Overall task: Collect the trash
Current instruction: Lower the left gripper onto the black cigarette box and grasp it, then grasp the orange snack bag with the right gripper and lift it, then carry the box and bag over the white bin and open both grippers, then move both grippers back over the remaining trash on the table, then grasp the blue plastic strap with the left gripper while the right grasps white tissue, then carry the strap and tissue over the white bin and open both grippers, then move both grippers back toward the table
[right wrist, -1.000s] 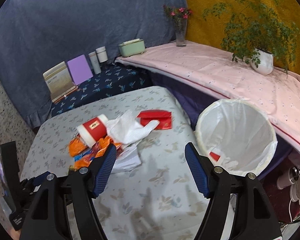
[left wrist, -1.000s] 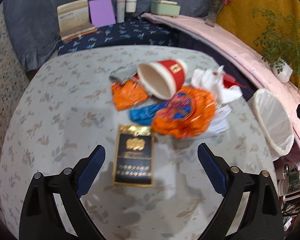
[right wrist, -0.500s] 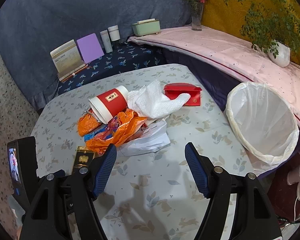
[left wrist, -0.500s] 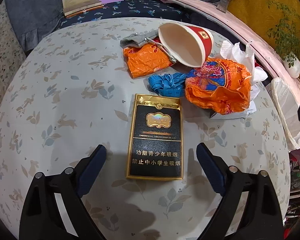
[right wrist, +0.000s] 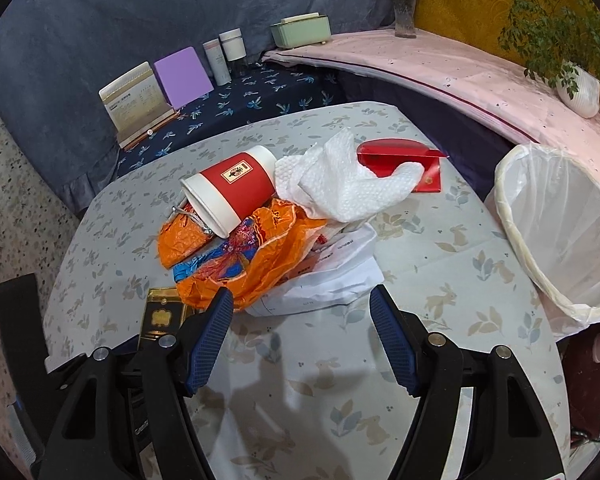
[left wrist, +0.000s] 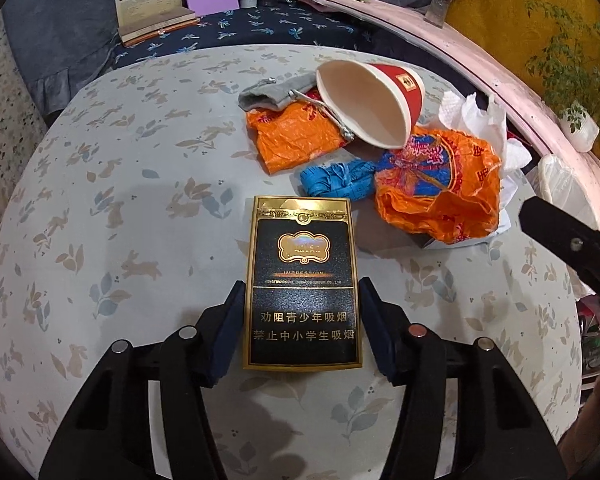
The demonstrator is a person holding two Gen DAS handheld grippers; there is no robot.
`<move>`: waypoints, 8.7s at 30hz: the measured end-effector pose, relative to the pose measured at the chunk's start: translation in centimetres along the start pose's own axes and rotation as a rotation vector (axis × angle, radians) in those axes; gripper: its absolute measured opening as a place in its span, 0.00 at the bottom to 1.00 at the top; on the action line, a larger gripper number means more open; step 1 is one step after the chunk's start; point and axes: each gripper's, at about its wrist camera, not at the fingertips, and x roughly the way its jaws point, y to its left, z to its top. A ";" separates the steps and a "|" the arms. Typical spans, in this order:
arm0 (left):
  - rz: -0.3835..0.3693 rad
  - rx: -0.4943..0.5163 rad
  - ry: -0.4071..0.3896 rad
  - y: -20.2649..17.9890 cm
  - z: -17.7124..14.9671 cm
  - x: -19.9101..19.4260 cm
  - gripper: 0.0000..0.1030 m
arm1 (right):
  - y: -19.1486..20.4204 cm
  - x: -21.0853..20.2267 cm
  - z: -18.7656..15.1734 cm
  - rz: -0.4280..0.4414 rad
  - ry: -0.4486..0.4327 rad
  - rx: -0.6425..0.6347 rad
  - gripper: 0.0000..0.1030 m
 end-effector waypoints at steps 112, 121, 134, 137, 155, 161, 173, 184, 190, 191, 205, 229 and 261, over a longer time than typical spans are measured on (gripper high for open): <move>-0.300 0.271 -0.210 -25.6 7.2 -4.2 0.85 | -23.2 -12.4 5.8 -0.190 -0.319 0.287 0.44; -0.252 0.169 -0.225 -20.2 8.0 -5.0 0.87 | -18.6 -11.8 6.1 -0.147 -0.312 0.217 0.47; -0.105 0.055 -0.229 -10.8 7.4 -5.2 0.88 | -11.6 -9.4 5.7 -0.072 -0.253 0.105 0.48; -0.069 0.047 -0.221 -9.1 7.1 -4.9 0.89 | -10.2 -8.2 5.3 -0.050 -0.228 0.088 0.49; -0.006 -0.018 -0.076 -2.3 5.2 0.9 0.88 | -3.5 -0.2 4.4 0.005 -0.081 -0.008 0.49; -0.019 -0.028 -0.036 -2.0 5.4 2.5 0.85 | -2.6 2.5 5.0 0.011 -0.048 -0.015 0.49; -0.059 -0.044 0.002 -1.6 5.7 4.1 0.32 | -2.3 5.5 5.1 0.022 0.006 -0.014 0.08; -0.077 -0.051 -0.011 -1.9 5.2 2.5 0.16 | -3.2 0.8 6.5 0.040 -0.102 0.007 0.03; -0.089 -0.034 -0.051 -2.7 4.9 0.1 0.15 | -3.9 -3.0 7.8 0.048 -0.179 0.023 0.03; -0.091 -0.033 -0.056 -2.8 4.8 -0.2 0.15 | -4.0 -3.7 7.9 0.048 -0.193 0.027 0.03; -0.131 0.050 -0.140 -7.5 5.3 -4.9 0.15 | -8.0 -9.8 8.4 -0.001 -0.302 0.065 0.03; -0.309 0.338 -0.202 -25.9 5.7 -7.2 0.15 | -22.4 -15.4 6.8 -0.181 -0.371 0.203 0.03; -0.359 0.340 -0.190 -31.2 6.0 -4.8 0.56 | -25.7 -14.0 6.5 -0.230 -0.358 0.251 0.39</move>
